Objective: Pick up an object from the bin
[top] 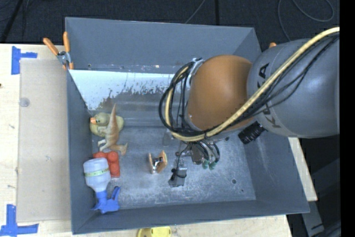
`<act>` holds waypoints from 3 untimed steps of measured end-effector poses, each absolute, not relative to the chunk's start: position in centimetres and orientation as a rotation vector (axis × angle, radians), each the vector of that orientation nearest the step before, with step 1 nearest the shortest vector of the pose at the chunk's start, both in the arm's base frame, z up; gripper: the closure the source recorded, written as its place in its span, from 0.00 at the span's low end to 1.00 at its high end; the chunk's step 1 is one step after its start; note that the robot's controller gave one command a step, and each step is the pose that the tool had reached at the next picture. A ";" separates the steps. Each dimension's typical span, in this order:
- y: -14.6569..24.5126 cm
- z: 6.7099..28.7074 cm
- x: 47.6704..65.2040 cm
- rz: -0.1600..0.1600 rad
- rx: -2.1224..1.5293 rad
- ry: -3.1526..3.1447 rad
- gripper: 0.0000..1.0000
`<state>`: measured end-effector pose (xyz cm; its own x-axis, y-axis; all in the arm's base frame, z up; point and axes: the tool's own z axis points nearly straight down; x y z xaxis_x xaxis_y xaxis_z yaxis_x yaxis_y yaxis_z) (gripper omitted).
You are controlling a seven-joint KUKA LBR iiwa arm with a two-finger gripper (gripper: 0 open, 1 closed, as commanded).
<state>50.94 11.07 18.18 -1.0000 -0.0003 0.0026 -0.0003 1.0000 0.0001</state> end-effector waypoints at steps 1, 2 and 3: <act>11.0 15.1 51.4 -0.003 -0.014 -3.145 0.00; 10.8 10.6 52.0 -0.001 -0.169 -3.134 0.00; 10.8 8.0 51.6 -0.003 -0.545 -3.093 1.00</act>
Offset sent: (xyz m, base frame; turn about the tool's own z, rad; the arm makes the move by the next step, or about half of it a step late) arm 0.0168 -0.0047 -0.1076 0.2203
